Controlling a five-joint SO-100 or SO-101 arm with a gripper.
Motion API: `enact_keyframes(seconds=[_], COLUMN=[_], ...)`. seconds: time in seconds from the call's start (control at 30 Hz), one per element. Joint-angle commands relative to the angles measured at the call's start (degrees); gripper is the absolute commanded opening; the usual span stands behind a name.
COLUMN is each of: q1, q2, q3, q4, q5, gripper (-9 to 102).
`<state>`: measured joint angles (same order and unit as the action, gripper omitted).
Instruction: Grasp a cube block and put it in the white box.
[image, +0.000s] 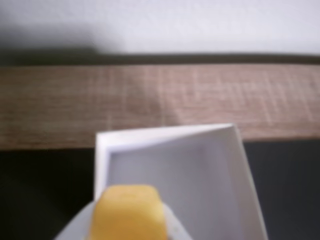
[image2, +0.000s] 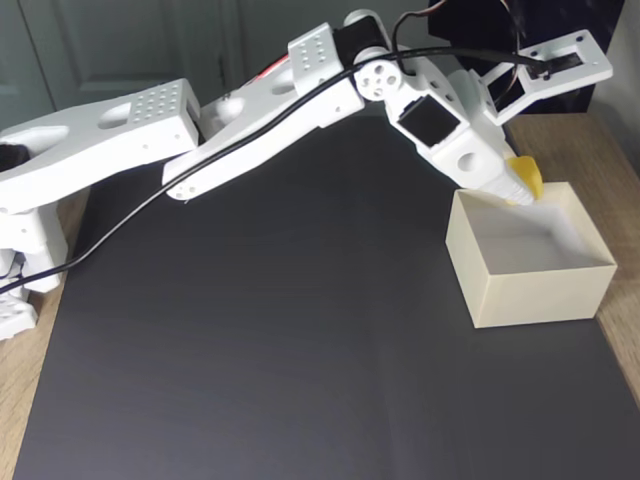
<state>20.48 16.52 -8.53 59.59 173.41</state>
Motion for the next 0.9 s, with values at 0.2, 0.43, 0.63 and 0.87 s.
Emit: enact_keyframes(seconds=[0.2,0.43,0.63,0.87], q1=[1.23,2.29,3.34,3.43], q2=[1.14,2.11,2.72,4.13], q3=[-1.76,-1.76,-1.76,-1.85], q4=[-1.14,0.62,1.41,2.64], q5=[-0.18,0.35,0.53,0.7], gripper=[0,15,29,21])
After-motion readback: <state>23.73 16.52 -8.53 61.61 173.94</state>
